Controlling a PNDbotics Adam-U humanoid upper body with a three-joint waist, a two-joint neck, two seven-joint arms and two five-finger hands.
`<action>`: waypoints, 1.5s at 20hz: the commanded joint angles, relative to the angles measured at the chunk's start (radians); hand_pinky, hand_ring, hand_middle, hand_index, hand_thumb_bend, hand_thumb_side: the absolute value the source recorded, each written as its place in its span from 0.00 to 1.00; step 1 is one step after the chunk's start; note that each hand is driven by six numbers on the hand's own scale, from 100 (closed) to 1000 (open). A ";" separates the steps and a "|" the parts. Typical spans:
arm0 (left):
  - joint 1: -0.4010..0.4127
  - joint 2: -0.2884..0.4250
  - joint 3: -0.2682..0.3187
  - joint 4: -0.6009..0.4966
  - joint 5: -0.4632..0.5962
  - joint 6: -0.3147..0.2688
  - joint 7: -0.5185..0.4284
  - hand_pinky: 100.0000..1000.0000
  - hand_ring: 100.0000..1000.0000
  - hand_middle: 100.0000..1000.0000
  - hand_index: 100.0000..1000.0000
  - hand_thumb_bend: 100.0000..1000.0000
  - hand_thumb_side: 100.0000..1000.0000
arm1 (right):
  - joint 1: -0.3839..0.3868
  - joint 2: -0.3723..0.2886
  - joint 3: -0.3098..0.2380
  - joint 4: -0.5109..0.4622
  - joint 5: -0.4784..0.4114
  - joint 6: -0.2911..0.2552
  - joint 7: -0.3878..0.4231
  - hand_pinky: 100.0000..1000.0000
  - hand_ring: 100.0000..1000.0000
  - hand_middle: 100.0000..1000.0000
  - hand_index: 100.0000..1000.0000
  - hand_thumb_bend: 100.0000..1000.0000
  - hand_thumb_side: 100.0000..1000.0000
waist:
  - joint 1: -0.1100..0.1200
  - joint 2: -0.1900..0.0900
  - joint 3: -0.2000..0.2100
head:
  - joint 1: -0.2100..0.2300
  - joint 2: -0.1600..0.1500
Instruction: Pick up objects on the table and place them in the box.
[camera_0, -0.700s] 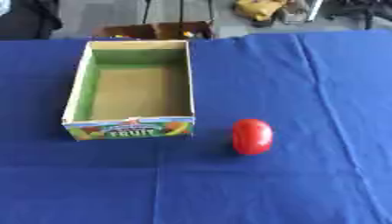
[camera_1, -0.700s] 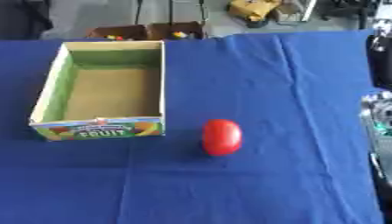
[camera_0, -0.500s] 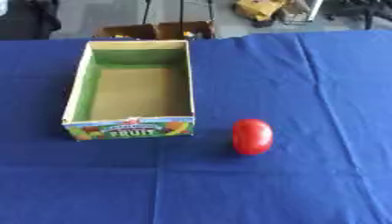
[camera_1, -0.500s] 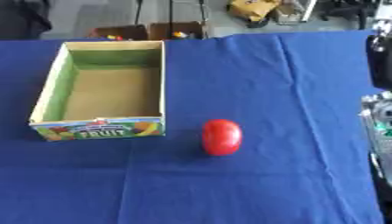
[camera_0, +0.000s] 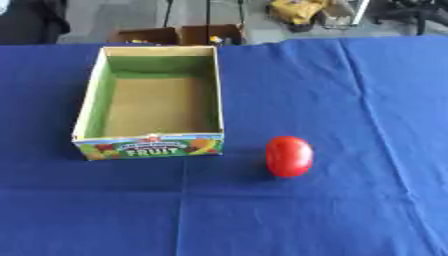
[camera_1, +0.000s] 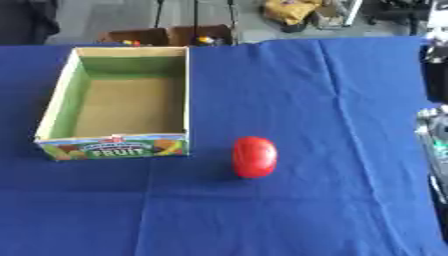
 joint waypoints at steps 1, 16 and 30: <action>-0.008 0.026 0.004 -0.014 -0.001 0.001 -0.004 0.80 0.89 0.79 0.87 0.00 1.00 | -0.020 -0.139 0.041 -0.004 0.044 0.062 0.107 0.65 0.81 0.83 0.88 0.00 1.00 | 0.004 -0.027 0.001 | -0.001 0.000; -0.008 0.021 -0.004 -0.014 0.006 0.002 -0.018 0.80 0.89 0.79 0.87 0.00 1.00 | -0.191 -0.358 0.161 0.091 0.065 0.183 0.844 0.64 0.83 0.85 0.95 0.00 1.00 | 0.002 -0.037 0.020 | -0.024 0.001; -0.010 0.019 -0.007 -0.014 0.009 0.003 -0.024 0.79 0.89 0.79 0.86 0.00 1.00 | -0.237 -0.358 0.249 0.171 -0.041 0.246 1.071 0.67 0.90 0.91 1.00 0.51 0.78 | 0.003 -0.029 0.026 | -0.028 -0.006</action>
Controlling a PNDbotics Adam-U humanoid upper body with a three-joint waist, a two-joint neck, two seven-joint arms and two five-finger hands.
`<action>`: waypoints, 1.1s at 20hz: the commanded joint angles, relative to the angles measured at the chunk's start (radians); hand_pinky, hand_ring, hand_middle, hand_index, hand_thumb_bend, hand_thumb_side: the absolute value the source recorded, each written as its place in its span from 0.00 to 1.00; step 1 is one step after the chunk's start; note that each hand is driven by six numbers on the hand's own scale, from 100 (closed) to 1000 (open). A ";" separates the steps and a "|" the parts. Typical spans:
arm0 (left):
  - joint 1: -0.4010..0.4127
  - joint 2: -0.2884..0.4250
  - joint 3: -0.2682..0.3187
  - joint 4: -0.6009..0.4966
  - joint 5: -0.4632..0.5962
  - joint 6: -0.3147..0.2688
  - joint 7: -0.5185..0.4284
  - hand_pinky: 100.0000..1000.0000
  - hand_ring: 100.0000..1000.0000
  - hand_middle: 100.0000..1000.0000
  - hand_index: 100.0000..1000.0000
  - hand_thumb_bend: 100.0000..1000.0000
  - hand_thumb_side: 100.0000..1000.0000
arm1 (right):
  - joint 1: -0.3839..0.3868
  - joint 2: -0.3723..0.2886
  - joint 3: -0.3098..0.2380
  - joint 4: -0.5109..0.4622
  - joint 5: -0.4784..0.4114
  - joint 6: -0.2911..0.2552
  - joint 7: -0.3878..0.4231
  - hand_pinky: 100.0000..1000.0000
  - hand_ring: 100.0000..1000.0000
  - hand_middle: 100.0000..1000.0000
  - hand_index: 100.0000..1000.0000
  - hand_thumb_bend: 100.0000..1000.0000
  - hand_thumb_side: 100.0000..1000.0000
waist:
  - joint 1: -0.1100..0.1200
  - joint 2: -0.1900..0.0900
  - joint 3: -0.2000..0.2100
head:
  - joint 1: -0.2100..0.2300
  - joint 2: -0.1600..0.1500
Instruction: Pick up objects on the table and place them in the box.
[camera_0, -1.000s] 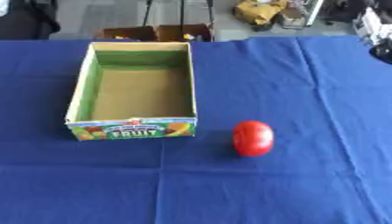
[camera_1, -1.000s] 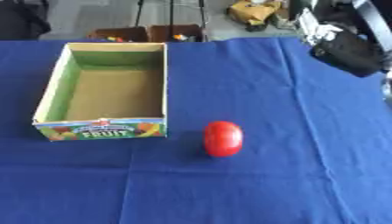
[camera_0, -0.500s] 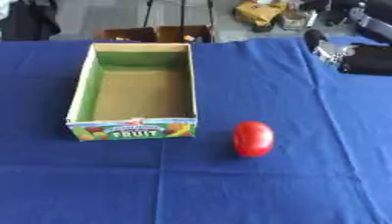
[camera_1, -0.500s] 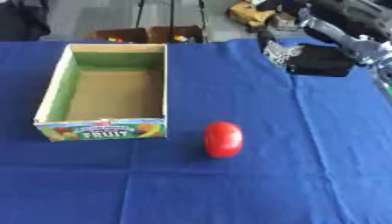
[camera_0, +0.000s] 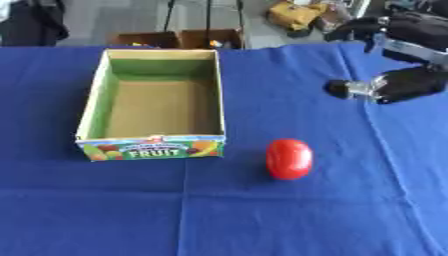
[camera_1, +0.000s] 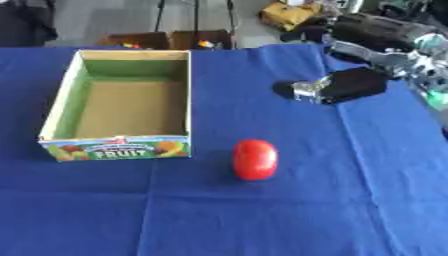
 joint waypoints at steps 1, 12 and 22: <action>-0.011 0.018 0.000 -0.014 0.004 0.000 -0.004 0.79 0.89 0.79 0.86 0.00 1.00 | -0.016 -0.035 0.009 -0.006 -0.034 0.043 0.048 0.67 0.90 0.91 1.00 0.50 0.75 | 0.001 -0.016 0.001 | -0.001 -0.007; -0.015 0.015 -0.002 -0.014 0.005 0.003 -0.011 0.79 0.89 0.79 0.86 0.00 1.00 | -0.013 -0.017 0.081 -0.040 -0.130 0.160 0.104 0.68 0.92 0.92 1.00 0.50 0.64 | 0.003 -0.007 0.005 | 0.001 -0.013; -0.021 0.014 -0.004 -0.014 0.006 0.004 -0.019 0.79 0.89 0.79 0.85 0.00 1.00 | -0.006 -0.004 0.123 -0.064 -0.178 0.200 0.177 0.67 0.91 0.92 1.00 0.54 0.58 | 0.002 0.003 0.007 | 0.011 -0.019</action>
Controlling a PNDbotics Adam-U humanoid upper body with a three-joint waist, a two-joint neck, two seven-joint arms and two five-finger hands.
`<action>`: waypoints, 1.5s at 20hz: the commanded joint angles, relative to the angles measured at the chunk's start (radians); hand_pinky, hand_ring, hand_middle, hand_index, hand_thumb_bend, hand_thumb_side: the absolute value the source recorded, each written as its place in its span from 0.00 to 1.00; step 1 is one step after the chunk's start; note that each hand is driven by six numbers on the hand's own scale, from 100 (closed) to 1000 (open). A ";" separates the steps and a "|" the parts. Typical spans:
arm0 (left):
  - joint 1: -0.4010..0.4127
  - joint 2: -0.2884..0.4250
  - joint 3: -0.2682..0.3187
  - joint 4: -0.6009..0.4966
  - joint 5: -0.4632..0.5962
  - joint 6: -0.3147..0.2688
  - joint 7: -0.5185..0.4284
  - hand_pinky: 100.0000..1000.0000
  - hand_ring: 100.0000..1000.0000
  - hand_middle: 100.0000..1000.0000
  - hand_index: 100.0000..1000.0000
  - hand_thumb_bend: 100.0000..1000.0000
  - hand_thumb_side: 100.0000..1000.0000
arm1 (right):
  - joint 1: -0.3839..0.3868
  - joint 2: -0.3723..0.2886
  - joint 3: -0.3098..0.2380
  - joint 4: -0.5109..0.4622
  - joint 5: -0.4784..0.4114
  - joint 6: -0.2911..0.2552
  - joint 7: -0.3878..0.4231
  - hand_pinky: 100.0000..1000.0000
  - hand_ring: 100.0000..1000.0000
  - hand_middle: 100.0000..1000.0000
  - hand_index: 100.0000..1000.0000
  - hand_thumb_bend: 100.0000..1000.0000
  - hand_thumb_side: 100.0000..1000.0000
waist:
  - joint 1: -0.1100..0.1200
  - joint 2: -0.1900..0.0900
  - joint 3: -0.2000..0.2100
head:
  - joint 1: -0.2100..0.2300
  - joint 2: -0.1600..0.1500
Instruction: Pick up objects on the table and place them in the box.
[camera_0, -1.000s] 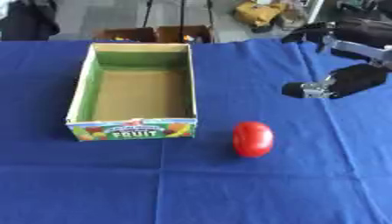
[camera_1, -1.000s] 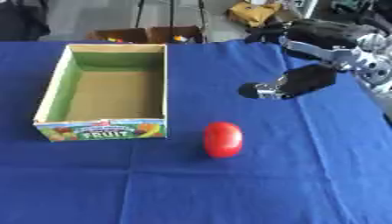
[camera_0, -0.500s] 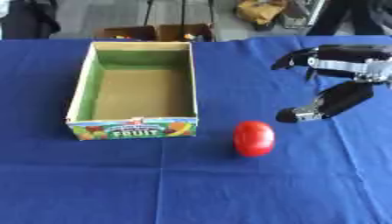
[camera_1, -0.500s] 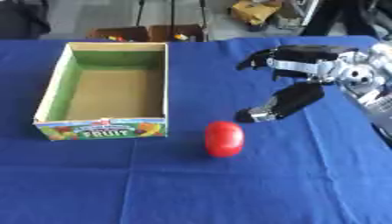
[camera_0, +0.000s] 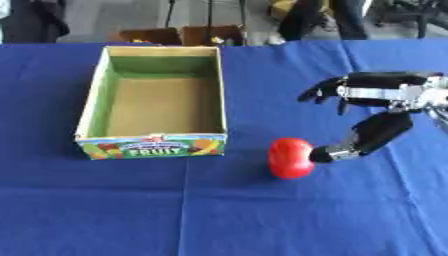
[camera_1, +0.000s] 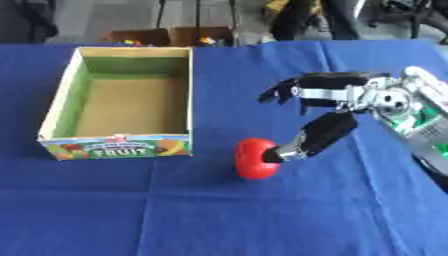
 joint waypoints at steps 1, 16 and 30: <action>-0.019 0.015 0.001 -0.014 0.002 -0.001 -0.005 0.79 0.89 0.78 0.85 0.00 1.00 | -0.007 -0.013 -0.007 -0.027 -0.025 0.006 0.016 0.66 0.91 0.92 1.00 0.54 0.58 | 0.000 -0.016 0.000 | 0.008 -0.012; -0.019 0.008 0.001 -0.014 0.007 0.001 -0.011 0.78 0.89 0.78 0.84 0.00 1.00 | -0.009 0.044 0.062 0.023 0.021 0.008 -0.033 0.66 0.92 0.90 1.00 0.47 0.58 | -0.003 -0.003 0.005 | -0.003 -0.028; -0.019 0.006 0.001 -0.014 0.010 0.002 -0.012 0.77 0.88 0.77 0.84 0.00 1.00 | -0.005 0.065 0.088 0.093 0.040 -0.015 0.001 0.64 0.91 0.90 0.98 0.45 0.53 | -0.001 0.007 0.007 | -0.019 -0.033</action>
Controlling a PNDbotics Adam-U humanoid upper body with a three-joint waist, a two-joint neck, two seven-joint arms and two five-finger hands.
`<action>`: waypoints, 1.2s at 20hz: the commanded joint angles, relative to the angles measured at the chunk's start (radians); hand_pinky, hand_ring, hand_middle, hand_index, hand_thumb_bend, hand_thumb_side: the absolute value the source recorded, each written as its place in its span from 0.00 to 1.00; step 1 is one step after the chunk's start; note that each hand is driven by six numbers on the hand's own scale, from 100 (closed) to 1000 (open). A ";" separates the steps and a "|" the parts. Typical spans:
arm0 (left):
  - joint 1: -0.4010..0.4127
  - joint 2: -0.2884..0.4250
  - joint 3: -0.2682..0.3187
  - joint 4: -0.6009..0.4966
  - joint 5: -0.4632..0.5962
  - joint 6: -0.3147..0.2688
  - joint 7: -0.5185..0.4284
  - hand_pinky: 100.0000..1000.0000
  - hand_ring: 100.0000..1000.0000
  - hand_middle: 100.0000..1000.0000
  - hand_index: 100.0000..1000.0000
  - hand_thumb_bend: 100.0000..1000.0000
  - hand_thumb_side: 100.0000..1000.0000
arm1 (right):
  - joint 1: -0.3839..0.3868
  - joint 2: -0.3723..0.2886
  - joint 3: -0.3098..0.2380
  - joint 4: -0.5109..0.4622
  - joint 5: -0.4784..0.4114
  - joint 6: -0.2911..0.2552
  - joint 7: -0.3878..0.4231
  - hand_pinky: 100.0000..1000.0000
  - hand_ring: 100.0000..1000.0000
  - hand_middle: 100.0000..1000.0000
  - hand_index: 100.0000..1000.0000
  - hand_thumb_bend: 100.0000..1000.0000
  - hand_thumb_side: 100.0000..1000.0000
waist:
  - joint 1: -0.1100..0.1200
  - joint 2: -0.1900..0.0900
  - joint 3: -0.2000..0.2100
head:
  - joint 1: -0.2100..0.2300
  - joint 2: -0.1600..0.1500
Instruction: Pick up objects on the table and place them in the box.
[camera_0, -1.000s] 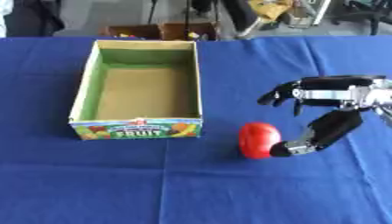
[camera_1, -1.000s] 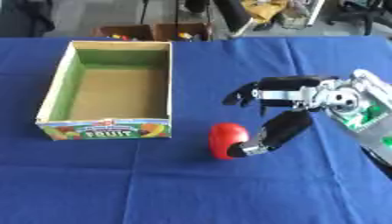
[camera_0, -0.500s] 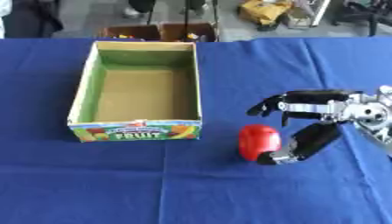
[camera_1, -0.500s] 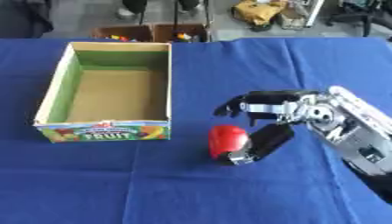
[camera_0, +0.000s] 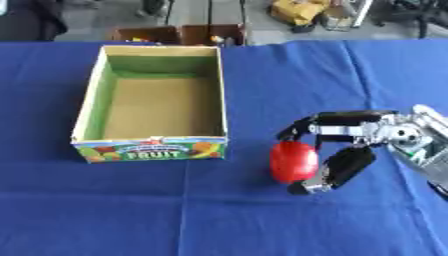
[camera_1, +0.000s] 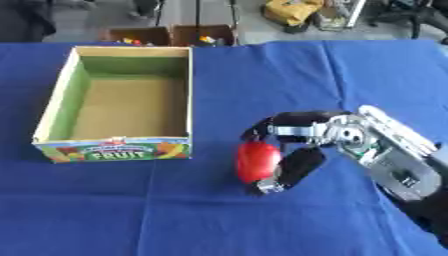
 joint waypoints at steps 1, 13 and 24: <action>-0.017 0.008 0.002 -0.014 0.004 0.000 -0.002 0.76 0.88 0.77 0.84 0.00 1.00 | -0.013 -0.017 -0.006 0.003 0.006 -0.006 0.010 0.64 0.89 0.89 0.97 0.45 0.53 | 0.001 -0.017 -0.001 | -0.005 -0.014; -0.020 0.006 0.001 -0.014 0.010 -0.002 -0.004 0.76 0.88 0.77 0.83 0.00 1.00 | -0.014 -0.010 0.008 0.043 -0.007 -0.008 0.006 0.60 0.78 0.87 0.92 0.34 0.47 | 0.000 -0.013 0.002 | -0.011 -0.018; -0.022 0.005 0.001 -0.014 0.016 -0.003 -0.007 0.76 0.89 0.76 0.83 0.00 1.00 | -0.005 -0.003 0.021 0.094 -0.016 -0.022 0.013 0.60 0.78 0.85 0.87 0.30 0.42 | 0.006 -0.005 0.004 | -0.018 -0.019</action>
